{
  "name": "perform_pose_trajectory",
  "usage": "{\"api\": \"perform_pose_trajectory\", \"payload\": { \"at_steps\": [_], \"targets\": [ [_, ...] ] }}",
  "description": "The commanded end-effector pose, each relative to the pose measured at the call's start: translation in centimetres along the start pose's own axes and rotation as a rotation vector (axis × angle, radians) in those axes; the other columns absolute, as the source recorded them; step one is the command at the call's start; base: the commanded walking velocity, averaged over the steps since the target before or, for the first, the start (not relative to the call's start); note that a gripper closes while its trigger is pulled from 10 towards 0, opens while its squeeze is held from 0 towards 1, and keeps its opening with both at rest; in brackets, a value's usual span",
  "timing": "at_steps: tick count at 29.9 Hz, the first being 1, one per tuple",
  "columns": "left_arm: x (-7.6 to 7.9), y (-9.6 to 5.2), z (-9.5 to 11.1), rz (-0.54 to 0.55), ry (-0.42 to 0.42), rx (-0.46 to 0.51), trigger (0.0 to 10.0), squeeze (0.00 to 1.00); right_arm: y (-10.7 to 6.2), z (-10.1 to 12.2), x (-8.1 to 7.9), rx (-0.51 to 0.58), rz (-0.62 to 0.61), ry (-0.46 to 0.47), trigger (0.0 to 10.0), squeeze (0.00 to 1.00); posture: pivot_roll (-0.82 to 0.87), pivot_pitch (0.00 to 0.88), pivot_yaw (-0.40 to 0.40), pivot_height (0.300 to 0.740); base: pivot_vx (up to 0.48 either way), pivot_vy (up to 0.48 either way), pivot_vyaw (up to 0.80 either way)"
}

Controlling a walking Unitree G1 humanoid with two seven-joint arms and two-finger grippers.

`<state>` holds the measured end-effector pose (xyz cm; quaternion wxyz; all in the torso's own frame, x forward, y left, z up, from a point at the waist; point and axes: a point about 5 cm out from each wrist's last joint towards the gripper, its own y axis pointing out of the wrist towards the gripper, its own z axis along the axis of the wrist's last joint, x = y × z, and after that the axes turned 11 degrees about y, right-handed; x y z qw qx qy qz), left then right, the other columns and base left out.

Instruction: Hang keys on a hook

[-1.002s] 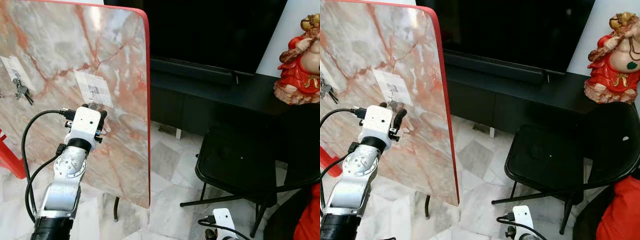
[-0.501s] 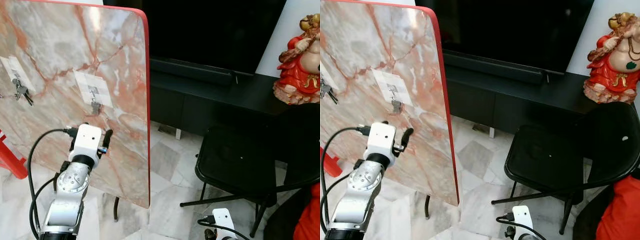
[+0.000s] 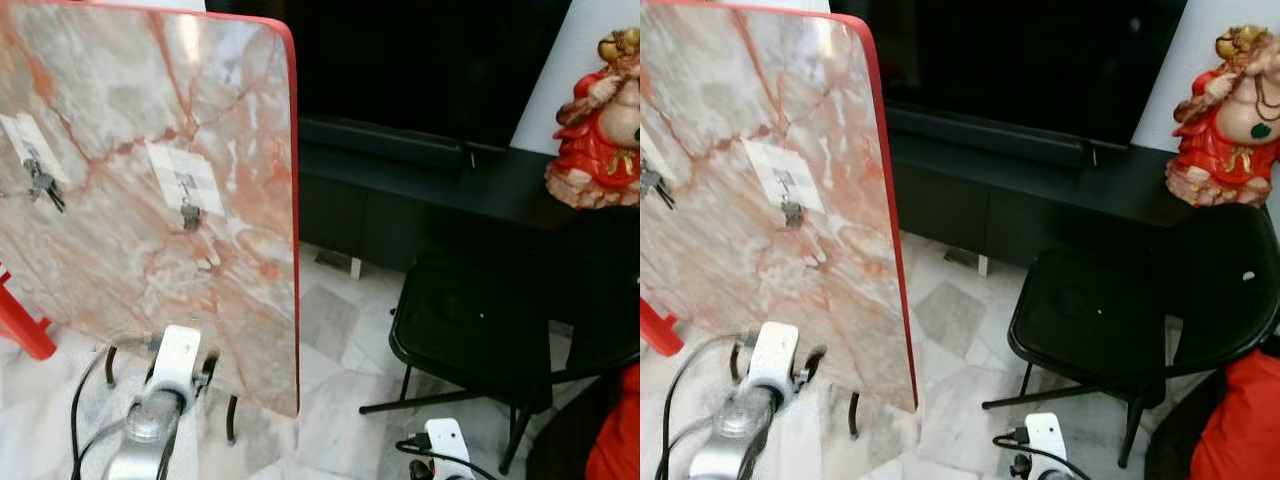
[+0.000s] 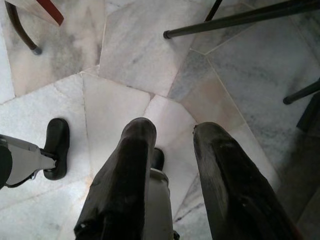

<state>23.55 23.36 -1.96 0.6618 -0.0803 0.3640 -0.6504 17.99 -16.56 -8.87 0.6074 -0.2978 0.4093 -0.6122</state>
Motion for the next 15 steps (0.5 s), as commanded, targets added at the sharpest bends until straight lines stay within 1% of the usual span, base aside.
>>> {"api": "perform_pose_trajectory", "payload": {
  "at_steps": [1,2,3,4,5,6,7,9,11,15],
  "targets": [
    [0.5,0.0,-1.9,-0.008,-0.015,-0.069,10.0,0.0,0.0,0.1,0.2,0.007,-0.007,0.006,10.0,0.0,0.05,0.0,-0.036,0.74,0.0,0.0,0.0],
    [0.5,0.0,-1.9,-0.008,-0.015,-0.069,10.0,0.0,0.0,0.1,0.2,0.007,-0.007,0.006,10.0,0.0,0.05,0.0,-0.036,0.74,0.0,0.0,0.0],
    [0.9,-0.3,-3.6,-0.017,-0.012,-0.135,10.0,0.0,-0.1,0.0,0.3,0.005,-0.01,0.005,10.0,0.0,0.05,0.0,-0.037,0.74,0.0,0.0,0.0],
    [1.0,-0.5,-4.4,-0.015,-0.013,-0.173,10.0,0.0,-0.1,0.0,0.4,0.004,-0.012,0.003,10.0,0.0,0.05,0.0,-0.036,0.74,0.0,0.0,0.0],
    [1.1,-0.6,-5.0,-0.012,-0.013,-0.195,10.0,0.0,-0.1,-0.1,0.5,0.003,-0.013,0.002,10.0,0.0,0.05,0.0,-0.037,0.74,0.0,0.0,0.0],
    [1.1,-0.6,-5.0,-0.012,-0.013,-0.195,10.0,0.0,-0.1,-0.1,0.5,0.003,-0.013,0.002,10.0,0.0,0.05,0.0,-0.037,0.74,0.0,0.0,0.0],
    [1.6,-1.1,-6.4,-0.014,-0.014,-0.256,10.0,0.0,-0.1,-0.1,0.6,-0.001,-0.022,-0.003,10.0,0.0,0.04,0.0,-0.035,0.74,0.0,0.0,0.0],
    [2.3,-1.6,-7.6,-0.038,0.0,-0.307,10.0,0.0,-0.1,-0.3,0.7,-0.008,-0.026,-0.01,10.0,0.0,0.04,0.0,-0.033,0.74,0.0,0.0,0.0],
    [2.5,-1.7,-7.9,-0.043,0.003,-0.318,10.0,0.0,-0.1,-0.3,0.7,-0.01,-0.027,-0.012,10.0,0.0,0.04,0.0,-0.033,0.74,0.0,0.0,0.0],
    [2.9,-2.1,-8.9,-0.036,-0.02,-0.361,10.0,0.0,-0.1,-0.4,0.7,-0.012,-0.028,-0.014,10.0,0.0,0.04,0.0,-0.027,0.74,0.0,0.48,0.0]
  ]
}}
